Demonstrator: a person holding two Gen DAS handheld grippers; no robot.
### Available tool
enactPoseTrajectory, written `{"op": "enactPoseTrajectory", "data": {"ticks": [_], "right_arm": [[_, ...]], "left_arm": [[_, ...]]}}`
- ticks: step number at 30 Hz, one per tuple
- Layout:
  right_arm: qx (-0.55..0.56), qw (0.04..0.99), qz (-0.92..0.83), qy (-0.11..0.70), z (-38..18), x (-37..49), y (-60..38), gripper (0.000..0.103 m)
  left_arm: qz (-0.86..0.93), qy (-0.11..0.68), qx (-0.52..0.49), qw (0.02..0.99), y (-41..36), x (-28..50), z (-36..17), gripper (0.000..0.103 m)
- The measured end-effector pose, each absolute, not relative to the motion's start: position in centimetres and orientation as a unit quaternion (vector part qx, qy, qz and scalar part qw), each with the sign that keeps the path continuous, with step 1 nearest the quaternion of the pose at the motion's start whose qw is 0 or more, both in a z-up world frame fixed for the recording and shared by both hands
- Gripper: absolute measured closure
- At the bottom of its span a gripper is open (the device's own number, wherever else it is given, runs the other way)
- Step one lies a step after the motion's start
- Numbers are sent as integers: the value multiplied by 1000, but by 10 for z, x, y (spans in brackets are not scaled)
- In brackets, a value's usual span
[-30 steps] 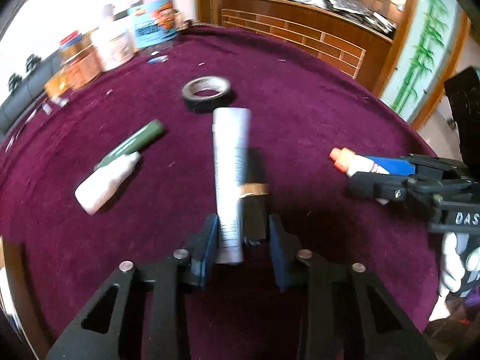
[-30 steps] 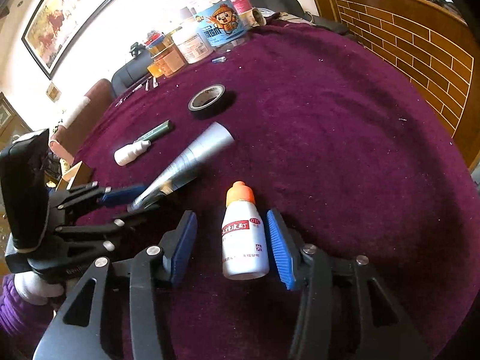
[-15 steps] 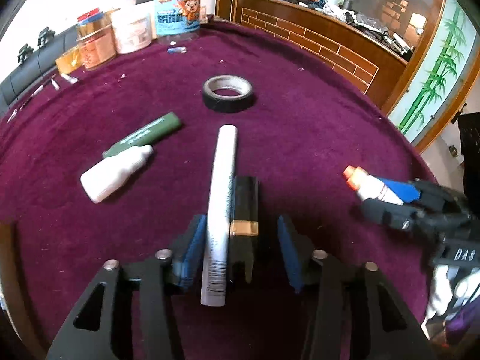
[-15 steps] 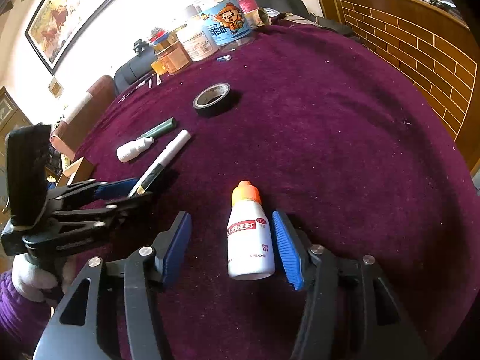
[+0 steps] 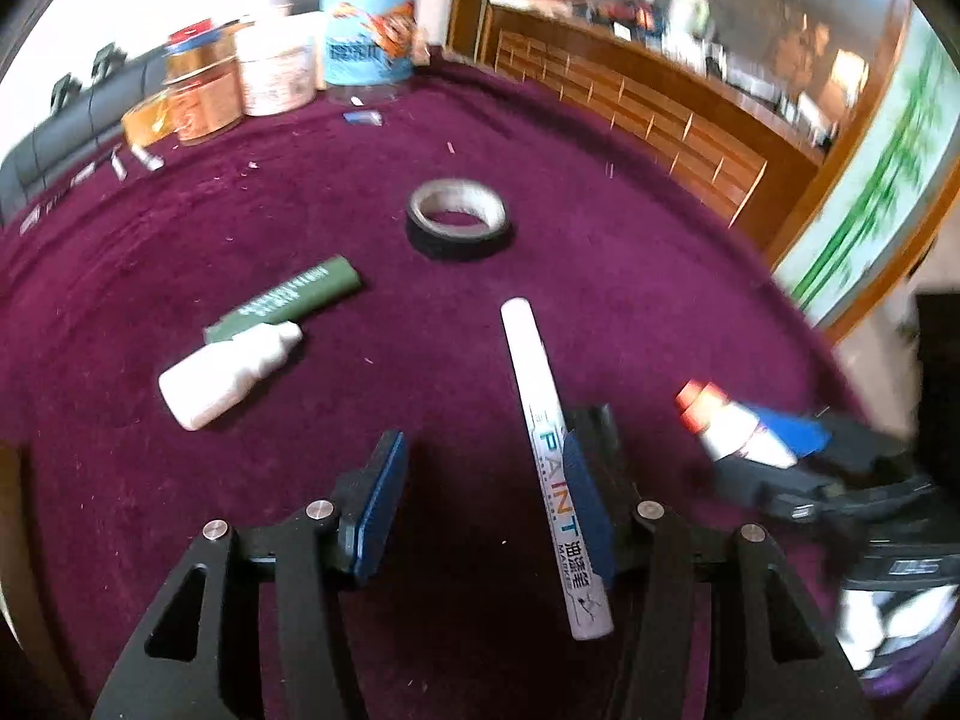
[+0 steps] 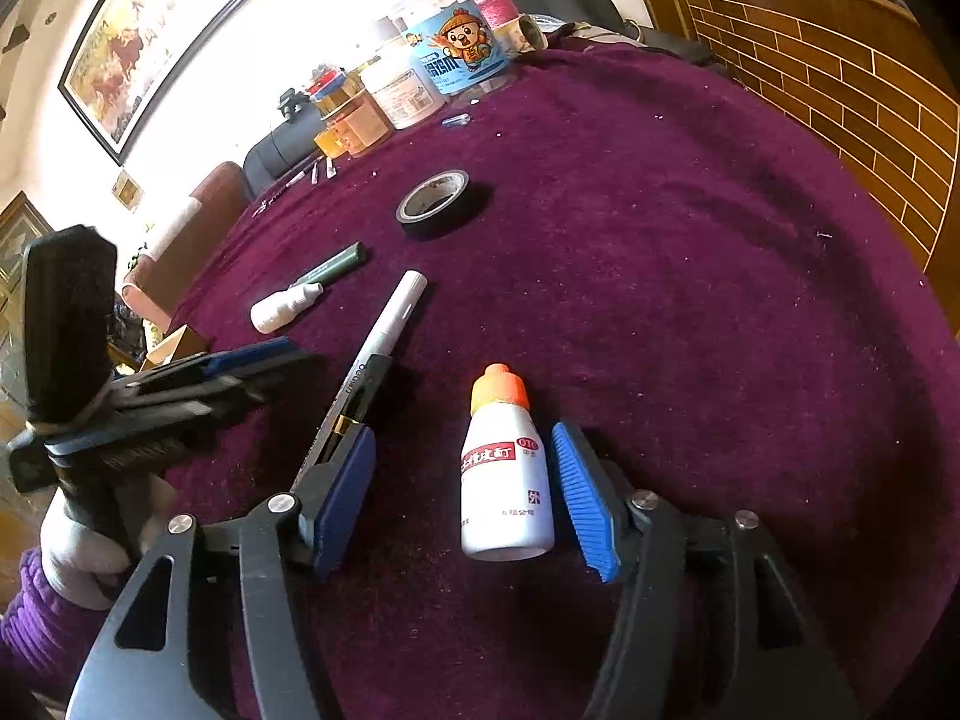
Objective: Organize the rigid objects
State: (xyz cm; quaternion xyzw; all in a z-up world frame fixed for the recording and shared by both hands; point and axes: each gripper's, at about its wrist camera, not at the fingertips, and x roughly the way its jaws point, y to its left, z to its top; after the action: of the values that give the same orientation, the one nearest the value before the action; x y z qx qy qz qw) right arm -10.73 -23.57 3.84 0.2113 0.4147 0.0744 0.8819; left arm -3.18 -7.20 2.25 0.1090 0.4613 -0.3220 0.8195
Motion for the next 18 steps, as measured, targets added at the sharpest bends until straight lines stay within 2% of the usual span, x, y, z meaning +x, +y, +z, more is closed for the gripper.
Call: {"op": "enactPoseTrajectory", "data": {"ticks": [5,10,14,16,17,18], "right_arm": [[216,881,76,413,38,-108,-236,42],[217,881,76,413,38,-108,-237,42],[215,881,75,414,38,-108,-236,42],[211,882,73,416,38,-108,-236,42],[207,882,71,417,38,-107,-234,42],[202,882,69,420,39,-107,-233,42]], "left_arm": [[-297,440,191,826,-87,-47,15,51],[-281,458,171,826,-73,-36,16,52],[-278,448,187,829,-87,-39,13,43],[-279,439,188,833,-94,-41,11,43],[-280,440,182,833,-93,-39,11,45],[-287,447,169,830,-91,-38,11,54]]}}
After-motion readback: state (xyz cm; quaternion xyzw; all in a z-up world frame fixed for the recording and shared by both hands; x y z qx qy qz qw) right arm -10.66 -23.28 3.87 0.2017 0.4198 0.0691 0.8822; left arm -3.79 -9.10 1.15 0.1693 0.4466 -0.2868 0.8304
